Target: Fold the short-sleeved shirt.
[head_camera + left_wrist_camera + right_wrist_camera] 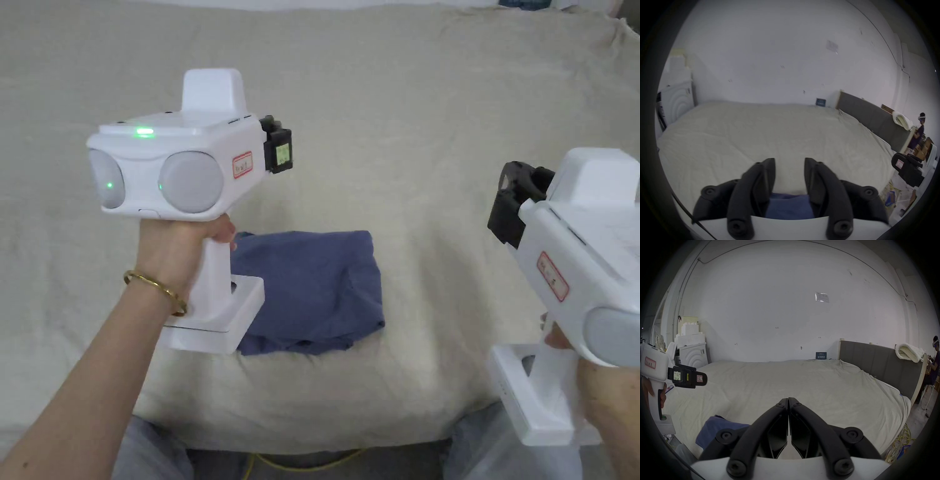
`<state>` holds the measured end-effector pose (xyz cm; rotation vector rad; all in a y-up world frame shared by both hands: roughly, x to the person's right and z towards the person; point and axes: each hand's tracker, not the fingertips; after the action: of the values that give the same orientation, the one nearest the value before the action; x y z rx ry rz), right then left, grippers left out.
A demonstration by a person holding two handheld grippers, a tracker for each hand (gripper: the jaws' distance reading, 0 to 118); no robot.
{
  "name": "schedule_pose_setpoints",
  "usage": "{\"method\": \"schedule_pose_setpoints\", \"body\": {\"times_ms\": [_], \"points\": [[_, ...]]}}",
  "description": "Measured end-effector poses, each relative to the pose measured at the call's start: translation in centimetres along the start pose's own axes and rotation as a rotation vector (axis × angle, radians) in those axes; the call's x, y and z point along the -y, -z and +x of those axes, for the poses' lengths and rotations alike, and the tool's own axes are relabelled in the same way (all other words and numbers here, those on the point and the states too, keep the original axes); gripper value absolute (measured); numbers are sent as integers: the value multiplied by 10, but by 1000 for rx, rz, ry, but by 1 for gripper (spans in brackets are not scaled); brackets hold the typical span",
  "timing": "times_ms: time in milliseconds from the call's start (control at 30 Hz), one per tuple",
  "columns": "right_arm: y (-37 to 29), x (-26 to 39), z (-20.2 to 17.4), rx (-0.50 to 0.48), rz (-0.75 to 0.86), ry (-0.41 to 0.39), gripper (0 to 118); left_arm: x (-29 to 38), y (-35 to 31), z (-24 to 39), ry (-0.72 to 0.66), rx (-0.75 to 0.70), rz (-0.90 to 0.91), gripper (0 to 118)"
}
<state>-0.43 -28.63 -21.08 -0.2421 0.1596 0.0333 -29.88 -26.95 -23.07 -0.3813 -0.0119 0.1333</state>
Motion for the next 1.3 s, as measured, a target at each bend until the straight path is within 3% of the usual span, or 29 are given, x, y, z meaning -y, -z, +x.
{"method": "schedule_pose_setpoints", "body": {"times_ms": [67, 100, 567, 900, 1133, 1300], "points": [[3, -4, -8, -17, 7, -1, 0, 6, -8, -8, -2, -60, 68, 1], [4, -6, -13, -27, 13, -1, 0, 10, -12, -13, 4, -108, 96, 0], [41, 10, -89, -174, 22, 22, 0, 79, -30, -46, 112, -264, 141, 0], [76, 84, -117, -215, -153, 5, 0, 98, -29, -51, 53, -270, 98, 0], [97, 124, -124, -221, -295, -27, 0, 103, -28, -52, 35, -271, 75, 0], [105, 158, -121, -211, -390, -8, 0, 107, -28, -52, 37, -264, 53, 0]]}}
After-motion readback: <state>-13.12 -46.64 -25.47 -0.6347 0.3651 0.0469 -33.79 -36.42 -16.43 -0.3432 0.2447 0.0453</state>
